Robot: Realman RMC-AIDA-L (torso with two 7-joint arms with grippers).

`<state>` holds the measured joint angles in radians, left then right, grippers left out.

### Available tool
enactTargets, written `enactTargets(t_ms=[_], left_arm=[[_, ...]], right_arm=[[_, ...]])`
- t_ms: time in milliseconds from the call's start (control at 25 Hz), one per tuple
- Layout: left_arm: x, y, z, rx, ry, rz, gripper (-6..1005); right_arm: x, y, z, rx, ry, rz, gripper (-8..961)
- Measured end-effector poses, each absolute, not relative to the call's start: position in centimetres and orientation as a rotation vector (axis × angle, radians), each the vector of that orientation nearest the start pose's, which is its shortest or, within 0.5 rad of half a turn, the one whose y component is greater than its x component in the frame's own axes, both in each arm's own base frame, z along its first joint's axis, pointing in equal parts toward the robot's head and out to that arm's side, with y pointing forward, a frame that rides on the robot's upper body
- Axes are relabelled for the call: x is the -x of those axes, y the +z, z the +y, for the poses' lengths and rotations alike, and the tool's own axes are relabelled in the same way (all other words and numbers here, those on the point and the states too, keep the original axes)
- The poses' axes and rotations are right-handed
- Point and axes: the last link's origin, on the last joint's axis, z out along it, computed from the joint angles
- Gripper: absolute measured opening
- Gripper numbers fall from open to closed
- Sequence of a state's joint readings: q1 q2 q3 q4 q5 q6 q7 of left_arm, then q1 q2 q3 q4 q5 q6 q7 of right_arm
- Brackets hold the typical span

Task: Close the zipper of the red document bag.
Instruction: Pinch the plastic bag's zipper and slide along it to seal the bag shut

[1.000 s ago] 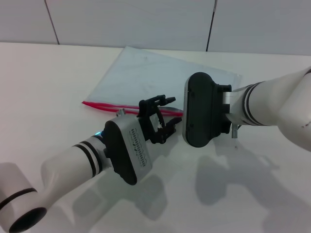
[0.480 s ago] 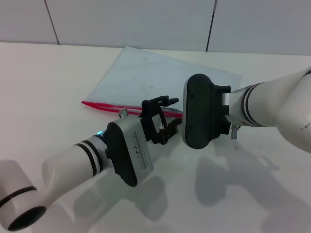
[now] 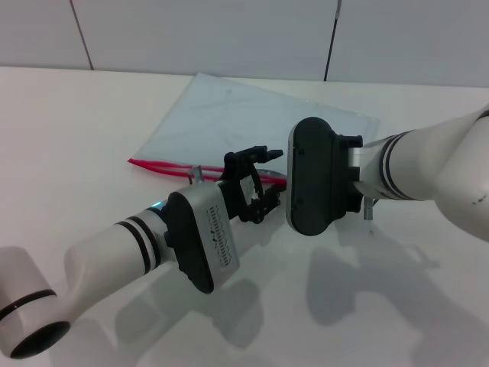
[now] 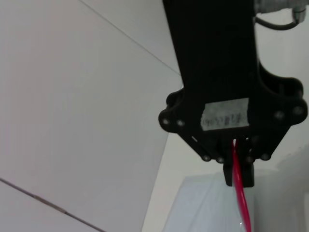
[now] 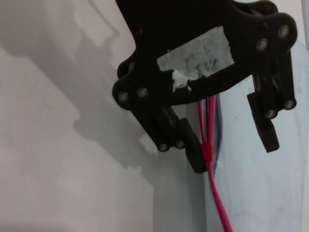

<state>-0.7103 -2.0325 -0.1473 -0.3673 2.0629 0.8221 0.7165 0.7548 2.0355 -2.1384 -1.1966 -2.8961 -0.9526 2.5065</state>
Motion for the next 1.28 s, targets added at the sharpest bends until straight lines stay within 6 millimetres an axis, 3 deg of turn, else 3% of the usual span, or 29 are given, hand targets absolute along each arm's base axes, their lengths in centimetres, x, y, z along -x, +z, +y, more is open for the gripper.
enactTargets(t_ms=[720, 1120, 1280], left_arm=[[23.6, -12.07, 35.2, 2.2, -0.097, 0.656, 457], [23.56, -12.1, 35.17, 2.201, -0.098, 0.666, 258], [23.55, -12.09, 35.17, 2.202, -0.1, 0.666, 229]], right_arm=[[-13.13, -10.43, 37.2, 2.456, -0.788, -0.43, 46], [-13.05, -10.45, 37.22, 2.455, -0.788, -0.433, 46], [-13.06, -10.45, 37.22, 2.455, -0.788, -0.433, 46]])
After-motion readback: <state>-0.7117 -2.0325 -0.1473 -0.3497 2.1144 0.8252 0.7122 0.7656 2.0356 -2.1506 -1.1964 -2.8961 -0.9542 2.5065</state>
